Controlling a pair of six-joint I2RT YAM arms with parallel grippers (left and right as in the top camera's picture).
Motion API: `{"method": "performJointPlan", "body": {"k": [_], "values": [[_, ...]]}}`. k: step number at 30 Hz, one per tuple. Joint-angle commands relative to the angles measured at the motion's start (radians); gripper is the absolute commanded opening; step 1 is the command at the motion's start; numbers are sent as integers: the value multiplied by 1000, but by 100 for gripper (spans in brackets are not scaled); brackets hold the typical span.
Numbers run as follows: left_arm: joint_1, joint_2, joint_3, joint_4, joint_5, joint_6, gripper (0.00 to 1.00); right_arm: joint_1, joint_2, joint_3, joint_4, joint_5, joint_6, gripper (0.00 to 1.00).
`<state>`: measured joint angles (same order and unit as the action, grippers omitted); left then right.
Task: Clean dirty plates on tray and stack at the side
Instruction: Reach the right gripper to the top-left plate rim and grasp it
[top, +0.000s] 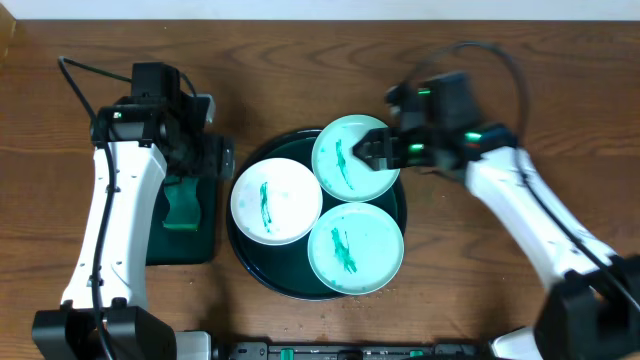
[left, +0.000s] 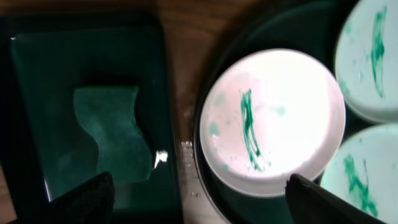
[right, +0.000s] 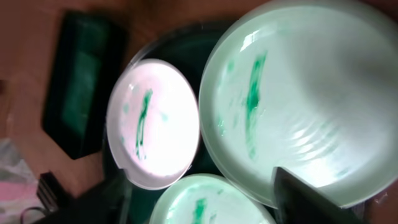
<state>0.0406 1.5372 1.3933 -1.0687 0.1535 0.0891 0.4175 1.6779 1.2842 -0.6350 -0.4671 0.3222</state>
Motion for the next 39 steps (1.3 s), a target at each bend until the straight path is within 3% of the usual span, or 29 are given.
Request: {"method": "performJointPlan", "body": {"k": [1,4,6,9,26,31,39], "values": [[34,-2,18,0,-198,-241,88,97,66,106,-64,203,160,66],[71,-2,18,-3,-273,-336,88,153,140,165,-92,204,171,63],[98,-2,18,1,-278,-339,88,191,201,192,-103,199,192,40],[121,-2,18,0,-278,-338,88,225,253,192,-103,186,205,27],[133,-1,5,2,-278,-338,88,308,395,192,-101,232,205,23],[133,2,-2,8,-278,-338,88,299,394,214,-127,235,205,13],[133,22,-2,12,-278,-338,88,288,393,240,-191,332,247,21]]}}
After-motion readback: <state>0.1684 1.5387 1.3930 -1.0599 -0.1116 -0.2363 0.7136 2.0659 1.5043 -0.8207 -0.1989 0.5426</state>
